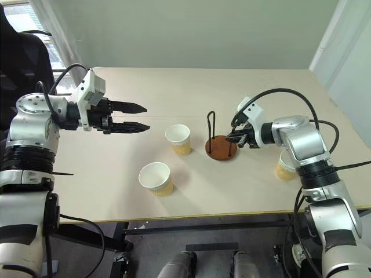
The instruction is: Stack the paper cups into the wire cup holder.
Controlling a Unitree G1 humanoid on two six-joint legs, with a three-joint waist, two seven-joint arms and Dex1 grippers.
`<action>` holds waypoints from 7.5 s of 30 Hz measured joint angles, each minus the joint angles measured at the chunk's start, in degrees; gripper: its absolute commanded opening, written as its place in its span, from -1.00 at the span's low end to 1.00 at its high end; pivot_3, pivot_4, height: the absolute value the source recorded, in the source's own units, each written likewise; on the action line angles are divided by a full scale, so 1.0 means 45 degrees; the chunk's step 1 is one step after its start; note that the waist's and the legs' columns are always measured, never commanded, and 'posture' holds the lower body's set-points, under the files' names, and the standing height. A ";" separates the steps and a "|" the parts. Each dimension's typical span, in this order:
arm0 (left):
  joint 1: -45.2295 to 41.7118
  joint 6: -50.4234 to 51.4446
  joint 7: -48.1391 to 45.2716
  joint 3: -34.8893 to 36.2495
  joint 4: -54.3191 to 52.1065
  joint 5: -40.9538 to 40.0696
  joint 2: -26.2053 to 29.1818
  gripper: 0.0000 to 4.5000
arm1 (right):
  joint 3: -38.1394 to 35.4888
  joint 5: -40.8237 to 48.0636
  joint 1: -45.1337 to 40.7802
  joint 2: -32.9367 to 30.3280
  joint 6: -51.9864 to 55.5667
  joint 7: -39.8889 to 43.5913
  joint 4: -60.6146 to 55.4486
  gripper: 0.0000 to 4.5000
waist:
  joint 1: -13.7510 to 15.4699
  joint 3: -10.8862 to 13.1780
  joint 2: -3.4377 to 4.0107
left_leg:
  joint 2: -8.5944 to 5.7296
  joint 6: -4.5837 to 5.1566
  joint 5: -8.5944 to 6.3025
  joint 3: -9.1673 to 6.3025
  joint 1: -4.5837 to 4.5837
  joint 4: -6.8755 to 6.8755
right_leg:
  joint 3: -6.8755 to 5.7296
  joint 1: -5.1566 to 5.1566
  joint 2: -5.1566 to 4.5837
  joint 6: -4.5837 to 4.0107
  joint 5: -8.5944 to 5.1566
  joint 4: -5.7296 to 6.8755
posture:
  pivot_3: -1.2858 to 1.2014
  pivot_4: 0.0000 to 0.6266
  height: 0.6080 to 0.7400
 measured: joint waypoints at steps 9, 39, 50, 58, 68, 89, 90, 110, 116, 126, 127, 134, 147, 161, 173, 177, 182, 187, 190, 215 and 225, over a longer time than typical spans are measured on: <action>-0.0002 0.0001 -0.0013 0.0000 0.0012 0.0014 0.0076 0.46 | 0.0327 0.0128 0.0591 -0.0453 0.0018 0.0907 -0.1559 -0.98 | 0.0016 -0.0003 -0.0005 | 0.0001 0.0004 0.0002 0.0000 0.0000 0.0010 | -0.0001 0.0006 0.0000 0.0000 0.0000 0.0007 | 0.03 -0.52 1.00; -0.0142 -0.0033 -0.0007 0.0000 0.0257 0.0028 0.0112 0.46 | 0.0679 0.0445 0.1714 -0.1379 0.0077 0.1614 -0.2719 -0.98 | -0.0028 -0.0005 -0.0009 | 0.0002 0.0023 0.0015 0.0014 0.0001 0.0045 | 0.0001 0.0014 0.0000 -0.0006 0.0013 0.0019 | 0.03 -0.52 1.00; -0.0238 -0.0144 0.0028 0.0000 0.0280 0.0034 0.0112 0.46 | 0.1113 0.0099 0.1816 -0.1386 -0.0690 0.1490 -0.2757 -0.67 | -0.0028 -0.0006 -0.0010 | 0.0003 0.0023 0.0015 0.0013 0.0003 0.0047 | 0.0000 0.0018 0.0000 -0.0005 0.0013 0.0018 | 0.03 -0.52 1.00; -0.0239 -0.0146 0.0030 0.0001 0.0280 0.0034 0.0117 0.46 | 0.1240 -0.0144 0.1959 -0.1455 -0.0876 0.1432 -0.2708 0.10 | -0.0026 -0.0006 -0.0011 | 0.0002 0.0025 0.0016 0.0014 0.0002 0.0056 | 0.0001 0.0021 0.0000 -0.0002 0.0015 0.0019 | 0.03 -0.52 1.00; -0.0285 -0.0166 -0.0175 -0.0003 0.0299 0.0034 0.0064 0.46 | 0.0868 0.0223 0.1804 -0.3154 -0.0890 0.2571 -0.2701 0.10 | 0.0008 -0.0007 -0.0012 | 0.0000 0.0025 0.0015 0.0016 -0.0012 0.0058 | 0.0002 0.0022 0.0000 -0.0001 0.0014 0.0008 | 0.03 -0.52 1.00; -0.0701 0.0068 -0.0928 -0.3080 -0.0582 -0.2223 0.0319 0.46 | -0.0026 -0.0724 0.2636 -0.7673 -0.4764 0.5578 -0.2837 0.10 | 0.0047 -0.0010 -0.0019 | -0.0004 0.0047 0.0002 0.0017 -0.0019 0.0081 | 0.0013 0.0048 0.0000 0.0073 -0.0010 0.0005 | 0.03 -0.52 1.00; -0.0804 0.0042 -0.0929 -0.3096 -0.0579 -0.2245 0.0318 0.46 | -0.0012 -0.0992 0.2714 -0.7729 -0.5127 0.5582 -0.2687 0.10 | 0.0046 -0.0010 -0.0019 | -0.0004 0.0051 0.0000 0.0018 -0.0019 0.0092 | 0.0017 0.0052 0.0000 0.0080 -0.0007 0.0005 | 0.03 -0.52 1.00; -0.0874 -0.0038 -0.0961 -0.3221 -0.0683 -0.2266 0.0378 0.46 | 0.0968 -0.4387 0.3233 -0.6499 -0.9388 0.5349 0.0074 -0.58 | 0.0027 -0.0009 -0.0017 | -0.0005 0.0102 -0.0026 0.0032 -0.0008 0.0158 | 0.0039 0.0089 -0.0001 0.0151 0.0008 -0.0005 | 0.03 -0.52 1.00; -0.0861 -0.0013 -0.0965 -0.3198 -0.0823 -0.2265 0.0380 0.46 | 0.0995 -0.4431 0.2763 -0.6397 -0.9468 0.5626 0.0279 -0.99 | 0.0044 -0.0009 -0.0018 | -0.0006 0.0105 -0.0031 0.0029 -0.0009 0.0168 | 0.0040 0.0101 -0.0001 0.0149 0.0009 -0.0011 | 0.03 -0.52 1.00; -0.0859 -0.0091 -0.0971 -0.3198 -0.0729 -0.2227 0.0307 0.46 | 0.0670 -0.4057 0.1592 -0.6552 -0.8771 0.6228 -0.0513 -0.99 | 0.0008 -0.0007 -0.0013 | -0.0009 0.0104 -0.0036 0.0034 -0.0006 0.0168 | 0.0044 0.0098 -0.0003 0.0146 0.0007 -0.0008 | 0.03 -0.52 1.00; -0.0858 -0.0121 -0.0972 -0.3198 -0.0711 -0.2223 0.0282 0.46 | 0.0574 -0.4022 0.1212 -0.6537 -0.8655 0.6228 -0.0616 -0.99 | 0.0005 -0.0007 -0.0013 | -0.0008 0.0104 -0.0036 0.0033 -0.0005 0.0167 | 0.0044 0.0100 -0.0003 0.0144 0.0006 -0.0010 | 0.03 -0.52 1.00; -0.0863 -0.0265 -0.0976 -0.3201 -0.0419 -0.2191 0.0007 0.46 | 0.0422 -0.3604 -0.1520 -0.5779 -0.7282 0.6311 -0.1697 -0.99 | -0.0038 -0.0007 -0.0013 | -0.0008 0.0104 -0.0050 0.0030 -0.0004 0.0156 | 0.0043 0.0094 -0.0002 0.0114 -0.0015 -0.0012 | 0.03 -0.52 1.00; -0.1188 -0.0604 -0.0979 -0.3269 0.0266 -0.2028 -0.0251 0.46 | 0.0714 -0.2876 -0.2902 -0.4209 -0.5391 0.6493 -0.3575 -0.99 | 0.0002 -0.0006 -0.0012 | -0.0012 0.0109 -0.0087 0.0029 -0.0025 0.0156 | 0.0039 0.0066 -0.0003 0.0090 -0.0047 -0.0008 | 0.03 -0.52 1.00; -0.1379 -0.0867 -0.0983 -0.3349 0.0551 -0.1974 -0.0427 0.46 | 0.1695 -0.3060 -0.3129 -0.3286 -0.6451 0.6760 -0.3144 -0.99 | -0.0009 -0.0006 -0.0012 | -0.0009 0.0111 -0.0088 0.0031 -0.0023 0.0161 | 0.0039 0.0058 -0.0003 0.0087 -0.0046 0.0003 | 0.03 -0.52 1.00; -0.1384 -0.1033 -0.0986 -0.3348 0.0661 -0.1921 -0.0427 0.46 | 0.2183 -0.2820 -0.3096 -0.3336 -0.6352 0.6839 -0.3878 -0.99 | -0.0014 -0.0006 -0.0013 | -0.0009 0.0111 -0.0089 0.0033 -0.0024 0.0163 | 0.0039 0.0058 -0.0003 0.0084 -0.0046 0.0004 | 0.03 -0.52 1.00; -0.1398 -0.1057 -0.0987 -0.3348 0.0746 -0.1913 -0.0430 0.46 | 0.2218 -0.2623 -0.3045 -0.3336 -0.6173 0.6840 -0.4215 -0.99 | -0.0013 -0.0006 -0.0013 | -0.0009 0.0110 -0.0088 0.0033 -0.0023 0.0164 | 0.0039 0.0059 -0.0003 0.0084 -0.0046 0.0005 | 0.03 -0.52 1.00; -0.1480 -0.1095 -0.0988 -0.3349 0.0834 -0.1893 -0.0467 0.46 | 0.2604 -0.2383 -0.2680 -0.3356 -0.5809 0.6843 -0.4724 -0.99 | -0.0014 -0.0007 -0.0013 | -0.0009 0.0110 -0.0088 0.0036 -0.0023 0.0167 | 0.0039 0.0059 -0.0003 0.0084 -0.0046 0.0008 | 0.03 -0.52 1.00; -0.1493 -0.1120 -0.0989 -0.3348 0.0871 -0.1881 -0.0475 0.46 | 0.2658 -0.2481 -0.2609 -0.3294 -0.5988 0.6843 -0.4640 -0.99 | -0.0016 -0.0007 -0.0013 | -0.0008 0.0111 -0.0088 0.0038 -0.0022 0.0169 | 0.0040 0.0058 -0.0003 0.0084 -0.0046 0.0009 | 0.03 -0.52 1.00; -0.1493 -0.1120 -0.0989 -0.3348 0.0875 -0.1881 -0.0474 0.46 | 0.2665 -0.2596 -0.2610 -0.3198 -0.6188 0.6841 -0.4508 -0.99 | -0.0019 -0.0007 -0.0013 | -0.0007 0.0110 -0.0088 0.0038 -0.0021 0.0169 | 0.0040 0.0059 -0.0003 0.0083 -0.0045 0.0009 | 0.03 -0.52 1.00; -0.1493 -0.1119 -0.0993 -0.3336 0.0934 -0.1673 -0.0460 0.46 | 0.2970 -0.3067 -0.2579 -0.2667 -0.6383 0.6438 -0.4031 -0.47 | -0.0027 -0.0007 -0.0013 | -0.0007 0.0111 -0.0088 0.0038 -0.0019 0.0171 | 0.0039 0.0058 -0.0003 0.0077 -0.0041 0.0011 | 0.03 -0.52 1.00; -0.1615 -0.1150 -0.0996 -0.2914 0.1305 -0.1348 -0.0504 0.46 | 0.0995 -0.1986 -0.3047 -0.2326 -0.3819 0.5093 -0.2455 -0.47 | -0.0002 -0.0007 -0.0013 | -0.0007 0.0110 -0.0088 0.0039 -0.0024 0.0177 | 0.0040 0.0058 -0.0003 0.0071 -0.0038 0.0008 | 0.03 -0.52 1.00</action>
